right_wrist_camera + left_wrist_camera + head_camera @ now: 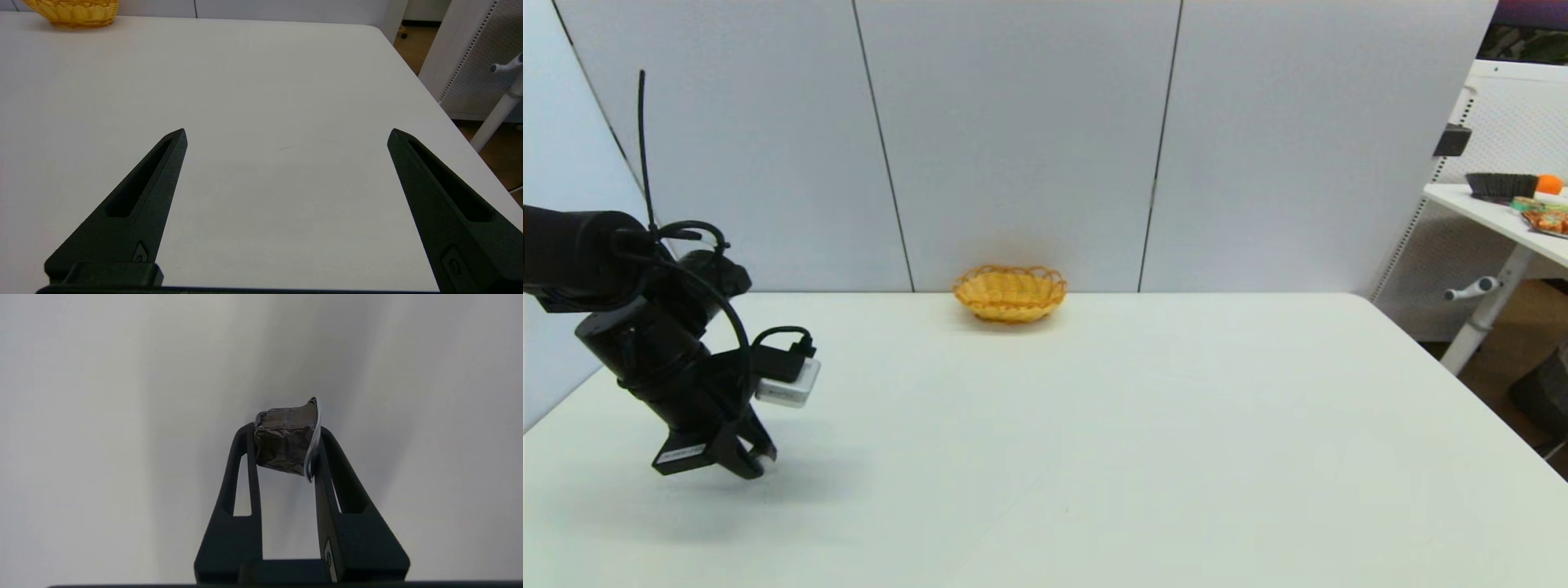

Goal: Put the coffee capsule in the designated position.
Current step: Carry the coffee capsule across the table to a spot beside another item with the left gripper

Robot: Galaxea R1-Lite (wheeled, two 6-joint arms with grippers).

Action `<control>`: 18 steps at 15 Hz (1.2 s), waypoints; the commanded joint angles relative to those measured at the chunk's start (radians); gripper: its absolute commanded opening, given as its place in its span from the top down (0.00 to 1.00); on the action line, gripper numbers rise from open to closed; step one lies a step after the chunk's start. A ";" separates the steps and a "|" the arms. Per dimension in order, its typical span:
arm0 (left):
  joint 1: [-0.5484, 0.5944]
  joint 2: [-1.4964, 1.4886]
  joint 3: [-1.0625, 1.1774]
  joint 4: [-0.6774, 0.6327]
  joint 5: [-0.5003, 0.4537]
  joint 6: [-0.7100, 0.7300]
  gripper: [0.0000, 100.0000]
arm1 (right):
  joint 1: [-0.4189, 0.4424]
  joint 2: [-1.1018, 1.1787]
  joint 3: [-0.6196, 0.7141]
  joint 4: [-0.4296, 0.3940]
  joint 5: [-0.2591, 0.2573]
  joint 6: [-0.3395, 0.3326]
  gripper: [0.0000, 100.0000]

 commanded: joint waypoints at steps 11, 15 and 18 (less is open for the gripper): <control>-0.539 0.080 -0.570 -0.240 -0.017 -0.765 1.00 | 0.000 0.001 0.000 0.000 0.001 0.001 0.00; -0.624 0.209 -0.571 -0.595 -0.019 -0.952 1.00 | 0.000 0.001 0.000 0.000 0.001 -0.001 0.00; -0.650 0.410 -0.613 -1.029 -0.019 -1.050 1.00 | 0.000 0.001 0.000 0.000 0.001 -0.001 0.00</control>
